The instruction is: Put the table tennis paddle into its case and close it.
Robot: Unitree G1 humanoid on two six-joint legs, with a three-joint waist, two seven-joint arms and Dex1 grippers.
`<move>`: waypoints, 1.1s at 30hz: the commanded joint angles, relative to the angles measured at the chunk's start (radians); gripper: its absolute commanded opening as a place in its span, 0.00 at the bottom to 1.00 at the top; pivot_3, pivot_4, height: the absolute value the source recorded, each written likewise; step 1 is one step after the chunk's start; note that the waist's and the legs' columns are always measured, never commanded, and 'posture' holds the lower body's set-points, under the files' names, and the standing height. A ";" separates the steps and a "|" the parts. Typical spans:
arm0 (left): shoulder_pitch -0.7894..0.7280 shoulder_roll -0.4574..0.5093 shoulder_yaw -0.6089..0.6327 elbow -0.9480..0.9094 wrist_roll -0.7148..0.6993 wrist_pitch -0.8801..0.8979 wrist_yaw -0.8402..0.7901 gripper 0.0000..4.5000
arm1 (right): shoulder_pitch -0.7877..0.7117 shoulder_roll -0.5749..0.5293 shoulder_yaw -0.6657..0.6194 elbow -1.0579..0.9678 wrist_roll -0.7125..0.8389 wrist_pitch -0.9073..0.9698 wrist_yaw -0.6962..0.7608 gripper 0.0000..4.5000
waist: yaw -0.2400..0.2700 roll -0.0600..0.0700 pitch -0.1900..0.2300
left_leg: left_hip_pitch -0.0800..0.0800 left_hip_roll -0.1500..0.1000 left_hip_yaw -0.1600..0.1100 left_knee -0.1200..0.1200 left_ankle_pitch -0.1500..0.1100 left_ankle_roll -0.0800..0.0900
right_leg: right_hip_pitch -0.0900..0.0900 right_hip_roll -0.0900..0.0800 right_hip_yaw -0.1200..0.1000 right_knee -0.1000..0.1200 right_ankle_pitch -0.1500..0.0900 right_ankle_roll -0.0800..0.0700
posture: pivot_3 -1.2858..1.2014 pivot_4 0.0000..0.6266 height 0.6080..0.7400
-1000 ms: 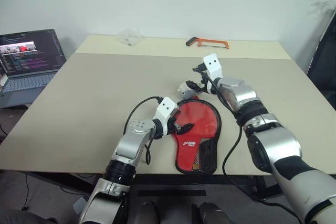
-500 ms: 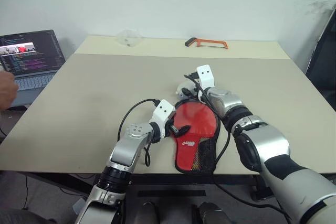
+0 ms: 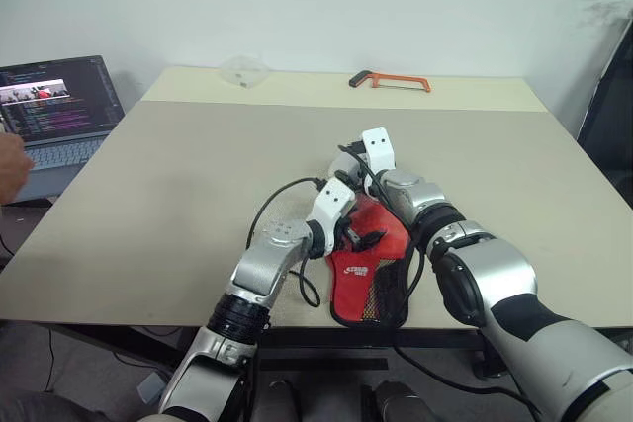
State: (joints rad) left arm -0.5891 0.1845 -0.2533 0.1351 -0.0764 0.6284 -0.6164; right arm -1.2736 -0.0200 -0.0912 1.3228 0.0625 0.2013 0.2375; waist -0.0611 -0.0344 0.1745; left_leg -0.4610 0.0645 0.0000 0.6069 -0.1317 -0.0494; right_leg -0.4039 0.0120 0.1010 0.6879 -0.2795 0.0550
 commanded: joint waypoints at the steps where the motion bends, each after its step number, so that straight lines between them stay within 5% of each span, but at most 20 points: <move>1: -0.002 -0.025 -0.025 0.083 0.047 0.023 0.072 0.99 | -0.033 0.010 -0.052 -0.008 0.033 0.002 0.000 1.00 | 0.001 0.000 0.000 | 0.000 0.000 0.000 0.000 0.000 0.000 | 0.000 0.000 0.000 0.000 0.000 0.000 | 0.52 0.24 1.00; 24: 0.032 -0.071 -0.062 0.031 0.070 0.039 0.110 0.99 | -0.031 0.082 -0.120 0.024 0.006 0.005 -0.180 1.00 | 0.000 0.000 -0.001 | 0.012 0.000 -0.001 -0.004 0.000 0.000 | 0.014 -0.001 -0.002 -0.007 -0.002 -0.001 | 0.52 0.24 1.00; 28: 0.032 -0.071 -0.060 0.028 0.071 0.041 0.117 1.00 | -0.019 0.085 -0.144 0.026 0.018 0.011 -0.210 0.80 | 0.000 0.000 -0.001 | 0.012 0.000 -0.001 -0.004 0.000 0.000 | 0.014 -0.001 -0.002 -0.007 -0.002 -0.001 | 0.52 0.24 1.00; 33: 0.030 -0.071 -0.060 0.026 0.067 0.045 0.118 1.00 | -0.015 0.085 -0.140 0.025 0.012 0.001 -0.214 0.42 | 0.000 0.000 -0.001 | 0.012 0.000 -0.001 -0.004 0.000 0.000 | 0.014 -0.001 -0.002 -0.007 -0.002 0.000 | 0.52 0.24 1.00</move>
State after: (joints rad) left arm -0.5824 0.1137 -0.2864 0.1432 -0.0174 0.6424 -0.4932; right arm -1.2891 0.0648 -0.2176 1.3571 0.0790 0.2094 0.0376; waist -0.0613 -0.0342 0.1739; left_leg -0.4491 0.0644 -0.0014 0.6031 -0.1320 -0.0498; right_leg -0.3898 0.0111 0.0991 0.6804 -0.2819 0.0546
